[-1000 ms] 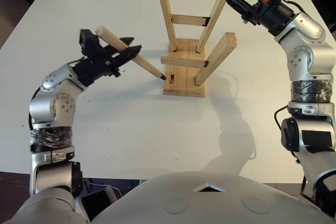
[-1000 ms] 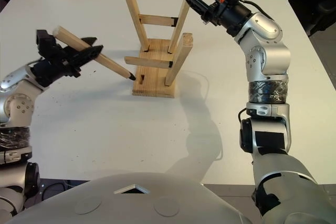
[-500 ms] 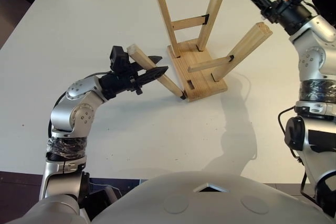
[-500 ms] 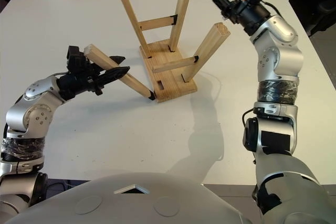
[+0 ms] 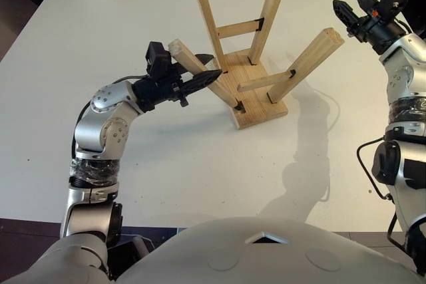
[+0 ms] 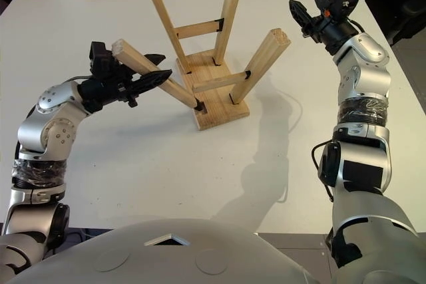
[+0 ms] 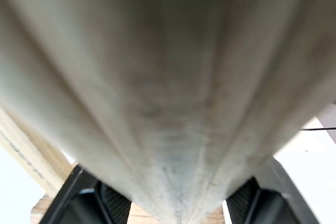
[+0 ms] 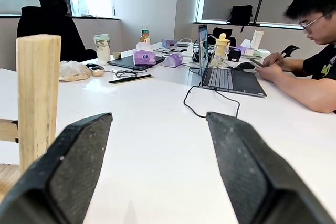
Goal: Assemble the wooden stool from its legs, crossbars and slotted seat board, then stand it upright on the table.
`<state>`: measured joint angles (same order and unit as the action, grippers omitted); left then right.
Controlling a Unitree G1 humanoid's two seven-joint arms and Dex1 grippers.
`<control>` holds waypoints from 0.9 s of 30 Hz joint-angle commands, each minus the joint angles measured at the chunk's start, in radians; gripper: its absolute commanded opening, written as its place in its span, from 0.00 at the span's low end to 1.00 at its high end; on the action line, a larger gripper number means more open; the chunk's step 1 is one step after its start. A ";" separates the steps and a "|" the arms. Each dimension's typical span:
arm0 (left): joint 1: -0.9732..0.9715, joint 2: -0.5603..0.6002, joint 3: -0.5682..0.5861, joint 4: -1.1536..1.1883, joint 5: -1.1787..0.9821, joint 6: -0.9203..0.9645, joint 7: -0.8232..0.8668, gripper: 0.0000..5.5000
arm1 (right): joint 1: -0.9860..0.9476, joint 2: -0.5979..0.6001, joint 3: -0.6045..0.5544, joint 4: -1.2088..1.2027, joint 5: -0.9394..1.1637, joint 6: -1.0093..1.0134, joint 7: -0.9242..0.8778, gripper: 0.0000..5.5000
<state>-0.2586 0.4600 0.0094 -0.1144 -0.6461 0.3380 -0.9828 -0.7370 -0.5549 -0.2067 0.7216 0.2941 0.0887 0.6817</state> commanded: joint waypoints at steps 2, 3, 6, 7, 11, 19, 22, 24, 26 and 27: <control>0.002 -0.002 -0.046 0.043 0.042 0.004 -0.030 0.37 | -0.029 -0.009 -0.009 0.022 -0.009 -0.023 0.006 0.60; 0.001 0.003 -0.050 0.045 0.043 0.005 -0.037 0.37 | -0.026 -0.006 -0.008 0.020 -0.009 -0.026 0.006 0.60; -0.004 0.024 -0.053 0.044 0.043 0.015 -0.056 0.37 | -0.013 0.001 -0.010 0.010 -0.006 -0.029 0.002 0.60; -0.008 0.032 -0.053 0.049 0.047 0.015 -0.060 0.37 | -0.010 0.004 -0.011 0.008 -0.005 -0.029 -0.002 0.60; -0.042 0.062 -0.080 0.076 0.099 0.030 -0.046 0.37 | 0.015 0.018 0.001 -0.024 -0.015 -0.043 -0.017 0.60; -0.132 0.071 -0.154 0.047 0.172 0.114 0.042 0.37 | 0.073 0.082 -0.053 -0.260 0.106 0.085 -0.062 0.60; -0.140 0.079 -0.169 0.015 0.179 0.156 0.066 0.37 | 0.089 0.096 -0.057 -0.404 0.165 0.160 -0.059 0.60; -0.150 0.083 -0.177 -0.007 0.182 0.185 0.083 0.37 | 0.110 0.104 -0.036 -0.557 0.223 0.218 -0.034 0.60; -0.160 0.089 -0.191 -0.025 0.194 0.205 0.095 0.37 | 0.136 0.102 -0.001 -0.736 0.297 0.279 0.006 0.60; -0.162 0.092 -0.201 -0.034 0.202 0.210 0.099 0.37 | 0.149 0.096 0.017 -0.819 0.332 0.307 0.024 0.60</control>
<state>-0.4357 0.5076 -0.1457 -0.1521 -0.5263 0.4731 -0.9168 -0.6224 -0.4593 -0.2352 0.1254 0.5336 0.3119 0.6558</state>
